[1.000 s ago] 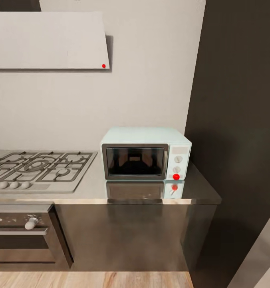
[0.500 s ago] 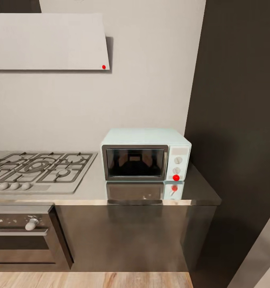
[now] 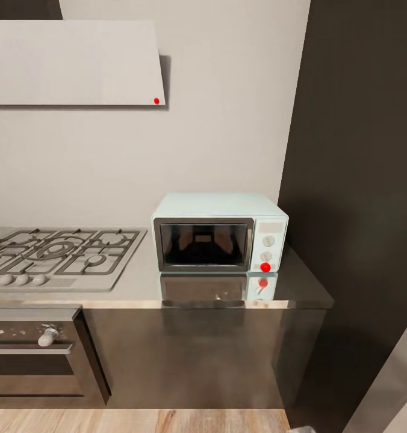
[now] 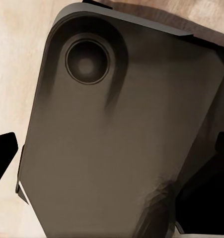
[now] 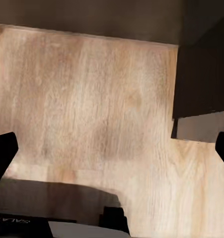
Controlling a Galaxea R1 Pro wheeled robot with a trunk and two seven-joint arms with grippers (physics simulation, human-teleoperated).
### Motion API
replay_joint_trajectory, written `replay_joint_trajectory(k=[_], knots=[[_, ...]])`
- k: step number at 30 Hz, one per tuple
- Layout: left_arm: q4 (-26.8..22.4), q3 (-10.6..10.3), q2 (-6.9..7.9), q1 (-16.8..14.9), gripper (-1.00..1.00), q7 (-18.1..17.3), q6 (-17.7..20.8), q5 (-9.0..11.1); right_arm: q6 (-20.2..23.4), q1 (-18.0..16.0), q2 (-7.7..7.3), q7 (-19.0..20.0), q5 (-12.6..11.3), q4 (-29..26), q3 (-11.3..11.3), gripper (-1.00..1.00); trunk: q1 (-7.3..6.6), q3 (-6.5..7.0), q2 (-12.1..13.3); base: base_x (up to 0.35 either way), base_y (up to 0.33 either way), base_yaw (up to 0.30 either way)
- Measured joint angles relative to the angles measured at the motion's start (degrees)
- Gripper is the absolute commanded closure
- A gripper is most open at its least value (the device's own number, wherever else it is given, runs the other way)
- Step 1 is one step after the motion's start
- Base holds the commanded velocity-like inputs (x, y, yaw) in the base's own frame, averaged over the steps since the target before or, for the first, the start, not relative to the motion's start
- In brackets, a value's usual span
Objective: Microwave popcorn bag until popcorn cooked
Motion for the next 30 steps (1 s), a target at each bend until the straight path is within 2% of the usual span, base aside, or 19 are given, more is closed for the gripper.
replay_joint_trajectory(k=[3, 6, 8, 12, 13, 14, 15, 18, 19, 20, 24, 29, 30], knots=[[0.1, 0.0, -0.01, 0.0, -1.00, 0.0, 0.0, -0.1, 8.0, 0.0, 1.10, 0.0, 0.1, -13.4, 0.1, -1.00, 0.00, -0.01, 0.0, 0.000, 0.000, 0.000], [0.0, 0.0, -0.01, 0.0, -1.00, 0.0, 0.0, -0.1, 14.6, -0.5, 1.82, 0.0, 0.2, -23.8, 0.2, -1.00, 0.00, 0.00, 0.0, 0.000, 0.000, 0.000], [0.0, 0.0, -0.01, 0.0, -1.00, -0.1, 0.0, -0.1, 19.9, -3.1, 2.85, -0.1, 0.3, -28.7, 0.5, -1.00, 0.00, 0.00, 0.0, 0.000, 0.000, 0.000], [0.0, 0.0, -0.01, 0.0, -1.00, 0.0, 0.0, -0.1, 28.3, -12.6, 5.37, -0.3, 0.3, -30.9, 1.1, -1.00, 0.00, 0.00, 0.0, 0.000, 0.000, 0.000], [0.0, 0.0, -0.01, 0.0, -1.00, 0.0, 0.0, -0.1, 30.9, -16.1, 6.18, -0.4, 0.3, -31.1, 1.1, -1.00, 0.00, 0.01, 0.0, 0.000, 0.000, 0.000], [0.0, 0.0, -0.01, 0.0, -1.00, 0.0, 0.0, -0.1, 35.6, -22.6, 7.24, -0.6, 0.3, -31.3, 1.1, -1.00, 0.00, -0.02, 0.0, 0.000, 0.000, 0.000], [0.0, 0.0, -0.01, 0.0, -1.00, 0.0, 0.0, -0.1, 35.7, -30.1, 7.44, -0.6, 0.4, -31.4, 1.1, -1.00, 0.00, 0.00, 0.0, 0.000, 0.000, 0.000], [0.0, 0.0, -0.01, 0.0, -1.00, 0.0, 0.0, -0.1, 35.7, -36.5, 8.29, -0.7, 0.4, -31.4, 1.1, -1.00, 0.00, 0.00, 0.0, 0.000, 0.000, 0.000], [0.0, 0.0, -0.01, 0.0, -1.00, 0.0, 0.0, -0.1, 35.7, -40.6, 8.78, -0.7, 0.4, -31.3, 1.1, -1.00, 0.00, 0.00, 0.0, 0.000, 0.000, 0.000], [0.0, 0.0, -0.01, 0.0, -1.00, 0.0, 0.0, -0.1, 35.7, -42.7, 8.91, -0.8, 0.5, -31.3, 1.0, -1.00, 0.00, 0.00, 0.0, 0.000, 0.000, 0.000], [0.0, 0.0, -0.01, 0.0, -1.00, 0.0, 0.0, -0.1, 35.7, -44.3, 9.21, -1.1, 0.5, -31.1, 0.8, -1.00, 0.00, -0.01, 0.0, 0.000, 0.000, 0.000], [0.0, -0.1, -0.01, 0.0, -1.00, -0.1, 0.0, -0.1, 35.7, -44.5, 9.11, -1.1, 0.1, -30.2, 0.6, -1.00, 0.00, -0.01, 0.0, 0.000, 0.000, 0.000], [0.0, -0.1, -0.01, 0.0, -1.00, -0.1, 0.0, -0.1, 34.2, -44.4, 8.88, -1.1, -0.1, -28.8, 0.6, -1.00, 0.00, -0.01, 0.0, 0.000, 0.000, 0.000]])
